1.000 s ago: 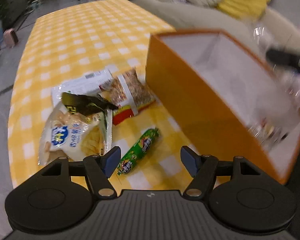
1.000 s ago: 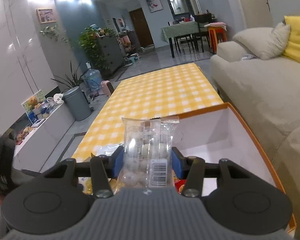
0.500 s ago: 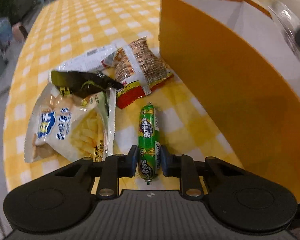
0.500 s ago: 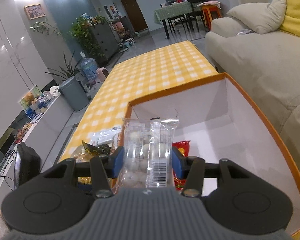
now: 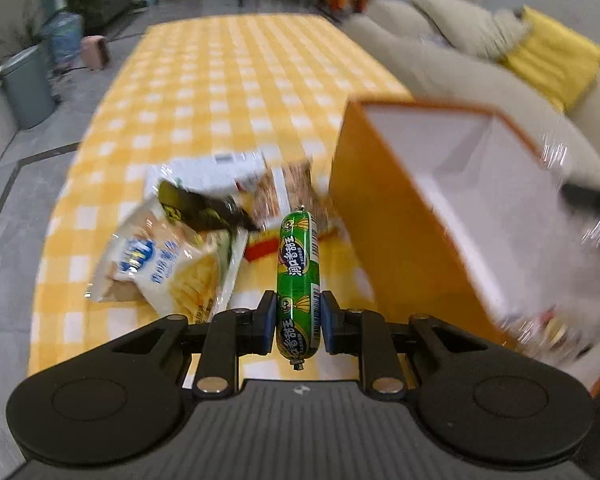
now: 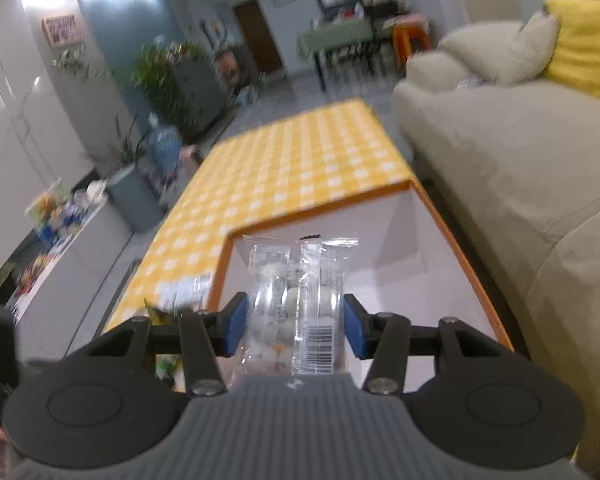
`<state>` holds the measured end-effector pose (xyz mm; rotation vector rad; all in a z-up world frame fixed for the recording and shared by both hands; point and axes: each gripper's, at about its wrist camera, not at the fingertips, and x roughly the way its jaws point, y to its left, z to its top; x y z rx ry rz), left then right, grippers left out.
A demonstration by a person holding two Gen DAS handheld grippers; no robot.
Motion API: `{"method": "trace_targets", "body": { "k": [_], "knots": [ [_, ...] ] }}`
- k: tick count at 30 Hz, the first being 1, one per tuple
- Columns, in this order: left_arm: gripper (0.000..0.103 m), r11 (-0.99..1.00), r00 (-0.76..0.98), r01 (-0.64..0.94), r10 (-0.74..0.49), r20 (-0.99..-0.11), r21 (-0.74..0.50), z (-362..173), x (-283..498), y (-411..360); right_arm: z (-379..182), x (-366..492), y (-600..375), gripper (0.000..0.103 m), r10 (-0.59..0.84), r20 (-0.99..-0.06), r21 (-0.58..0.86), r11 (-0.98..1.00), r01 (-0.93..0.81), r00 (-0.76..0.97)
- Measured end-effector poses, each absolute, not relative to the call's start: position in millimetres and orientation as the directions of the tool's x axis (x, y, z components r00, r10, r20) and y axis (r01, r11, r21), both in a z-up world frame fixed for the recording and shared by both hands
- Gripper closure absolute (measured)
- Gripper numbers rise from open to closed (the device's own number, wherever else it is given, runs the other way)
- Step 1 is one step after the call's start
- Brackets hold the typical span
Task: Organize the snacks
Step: 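Carry the white-ball bag to the box while the left tool grasps the green sausage, then lower the white-ball bag into the box and open the right tool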
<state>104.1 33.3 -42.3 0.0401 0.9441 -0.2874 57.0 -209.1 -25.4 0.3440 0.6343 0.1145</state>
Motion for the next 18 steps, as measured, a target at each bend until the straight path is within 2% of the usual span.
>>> {"method": "trace_targets", "body": {
  "k": [2,5,8,10,18],
  "knots": [
    [0.078,0.966,0.585,0.236,-0.231,-0.778,-0.109,-25.6,100.0,26.9,-28.1,58.6,-218.4,0.054,0.193,-0.567,0.35,0.937,0.021,0.801],
    [0.078,0.965,0.606,0.224,-0.245,-0.757,-0.134,0.5,94.5,16.4,-27.7,64.0,-218.3,0.054,0.141,-0.575,0.249,0.969,0.007,0.806],
    [0.078,0.964,0.619,0.204,-0.26,-0.741,-0.168,13.8,90.7,4.1,-34.5,81.5,-226.5,0.054,0.191,-0.637,0.314,0.949,0.025,0.747],
    [0.078,0.959,0.611,0.181,-0.282,-0.74,-0.216,13.2,90.5,-0.2,-40.8,91.3,-230.8,0.054,0.196,-0.668,0.344,0.937,0.065,0.718],
    [0.078,0.942,0.586,0.16,-0.33,-0.74,-0.293,-2.8,89.8,-14.2,-64.9,118.3,-225.9,0.054,0.135,-0.778,0.25,0.963,0.105,0.613]
  ]
}}
